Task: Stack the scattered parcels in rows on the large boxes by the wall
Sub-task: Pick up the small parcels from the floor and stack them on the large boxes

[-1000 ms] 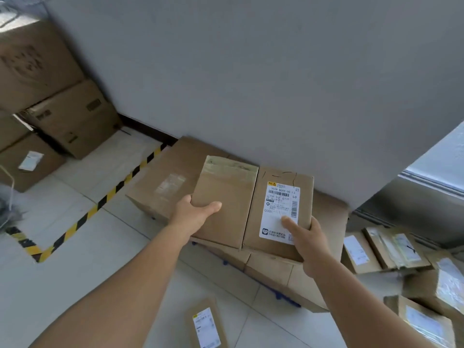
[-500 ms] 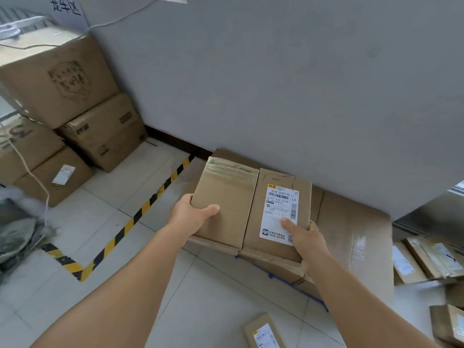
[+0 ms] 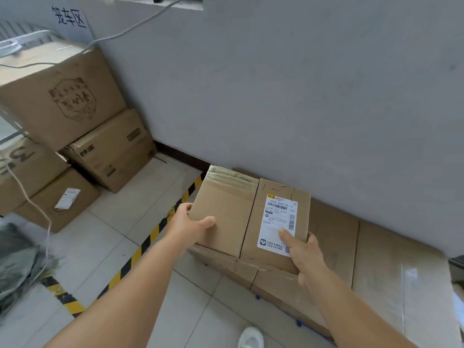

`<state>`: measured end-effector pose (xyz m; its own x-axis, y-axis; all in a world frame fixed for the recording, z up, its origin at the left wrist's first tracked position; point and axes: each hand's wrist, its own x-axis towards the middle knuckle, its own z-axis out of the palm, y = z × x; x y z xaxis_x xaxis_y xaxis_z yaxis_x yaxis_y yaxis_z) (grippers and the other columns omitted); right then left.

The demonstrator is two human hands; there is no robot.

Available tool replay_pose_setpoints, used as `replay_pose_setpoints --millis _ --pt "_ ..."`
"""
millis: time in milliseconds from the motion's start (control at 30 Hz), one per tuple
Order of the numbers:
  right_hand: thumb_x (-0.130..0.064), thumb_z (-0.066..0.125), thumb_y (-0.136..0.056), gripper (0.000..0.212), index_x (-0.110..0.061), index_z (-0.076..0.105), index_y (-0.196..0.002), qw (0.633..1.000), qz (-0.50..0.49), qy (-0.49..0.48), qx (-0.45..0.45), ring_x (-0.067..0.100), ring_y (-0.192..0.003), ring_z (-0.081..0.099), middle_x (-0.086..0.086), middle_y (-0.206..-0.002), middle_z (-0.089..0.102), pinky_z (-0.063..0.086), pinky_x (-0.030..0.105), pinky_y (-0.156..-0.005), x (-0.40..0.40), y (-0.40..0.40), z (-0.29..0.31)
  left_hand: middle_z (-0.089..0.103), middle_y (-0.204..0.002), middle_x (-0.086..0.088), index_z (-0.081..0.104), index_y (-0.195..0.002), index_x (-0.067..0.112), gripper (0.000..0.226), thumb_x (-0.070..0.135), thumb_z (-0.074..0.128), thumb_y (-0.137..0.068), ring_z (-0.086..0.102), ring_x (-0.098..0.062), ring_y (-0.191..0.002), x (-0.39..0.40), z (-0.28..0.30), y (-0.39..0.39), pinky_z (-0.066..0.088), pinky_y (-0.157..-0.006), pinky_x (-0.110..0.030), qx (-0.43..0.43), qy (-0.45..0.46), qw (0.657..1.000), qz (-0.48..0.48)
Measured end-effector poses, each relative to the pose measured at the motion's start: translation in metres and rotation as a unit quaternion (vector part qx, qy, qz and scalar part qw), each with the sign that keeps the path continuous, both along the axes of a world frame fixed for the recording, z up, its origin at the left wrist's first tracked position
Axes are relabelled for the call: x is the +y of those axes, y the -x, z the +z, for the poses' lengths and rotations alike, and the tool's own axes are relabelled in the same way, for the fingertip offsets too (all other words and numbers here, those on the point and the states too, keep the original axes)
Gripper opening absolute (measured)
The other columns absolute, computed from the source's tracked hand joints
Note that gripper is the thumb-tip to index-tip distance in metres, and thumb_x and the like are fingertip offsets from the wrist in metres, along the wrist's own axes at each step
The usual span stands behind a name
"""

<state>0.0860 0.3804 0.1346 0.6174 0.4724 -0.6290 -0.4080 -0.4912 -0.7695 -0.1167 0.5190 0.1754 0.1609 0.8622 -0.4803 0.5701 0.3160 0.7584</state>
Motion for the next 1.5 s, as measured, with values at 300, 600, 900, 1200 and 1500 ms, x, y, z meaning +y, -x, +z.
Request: replay_pose_setpoints --millis 300,600,900,1200,1500 --pt "-0.027 0.076 -0.081 0.054 -0.016 0.046 -0.125 0.997 0.019 0.05 0.049 0.02 -0.092 0.063 0.0 -0.101 0.065 0.049 0.045 -0.094 0.102 -0.06 -0.085 0.054 -0.115 0.005 0.041 -0.135 0.025 0.054 0.029 0.067 -0.088 0.054 -0.018 -0.102 0.112 -0.082 -0.065 0.045 -0.08 -0.033 0.016 0.042 0.999 0.016" --pt "-0.022 0.073 -0.083 0.052 -0.02 0.046 -0.128 0.995 -0.018 0.071 0.074 0.023 -0.101 0.06 -0.002 -0.105 0.063 0.048 0.044 -0.095 0.18 -0.098 -0.184 0.051 -0.117 0.001 0.036 -0.139 0.019 0.056 0.026 0.064 -0.091 0.052 -0.018 -0.098 0.19 -0.178 -0.118 0.044 -0.079 -0.031 0.019 0.049 0.998 0.021" --pt "-0.025 0.068 -0.086 0.045 -0.028 0.046 -0.125 0.987 -0.071 0.087 0.116 0.025 -0.101 0.063 -0.005 -0.111 0.064 0.052 0.044 -0.081 0.242 -0.13 -0.281 0.055 -0.122 0.006 0.04 -0.14 0.024 0.053 0.025 0.063 -0.092 0.052 -0.016 -0.101 0.273 -0.285 -0.163 0.044 -0.085 -0.031 -0.014 0.072 0.997 0.006" --pt "-0.027 0.062 -0.089 0.039 -0.036 0.05 -0.124 0.99 -0.102 0.084 0.057 0.022 -0.102 0.062 -0.007 -0.113 0.064 0.053 0.052 -0.089 0.292 -0.145 -0.353 0.051 -0.137 0.0 0.031 -0.148 0.024 0.059 0.016 0.056 -0.095 0.05 -0.015 -0.112 0.323 -0.36 -0.182 0.042 -0.095 -0.028 -0.015 0.078 0.996 -0.034" --pt "-0.037 0.068 -0.082 0.04 -0.037 0.051 -0.119 0.982 -0.163 0.09 -0.009 0.02 -0.1 0.063 -0.012 -0.105 0.065 0.051 0.049 -0.093 0.319 -0.158 -0.369 0.047 -0.141 0.001 0.025 -0.151 0.028 0.061 0.019 0.053 -0.097 0.048 -0.021 -0.126 0.355 -0.375 -0.211 0.041 -0.102 -0.033 -0.016 0.054 0.996 -0.063"
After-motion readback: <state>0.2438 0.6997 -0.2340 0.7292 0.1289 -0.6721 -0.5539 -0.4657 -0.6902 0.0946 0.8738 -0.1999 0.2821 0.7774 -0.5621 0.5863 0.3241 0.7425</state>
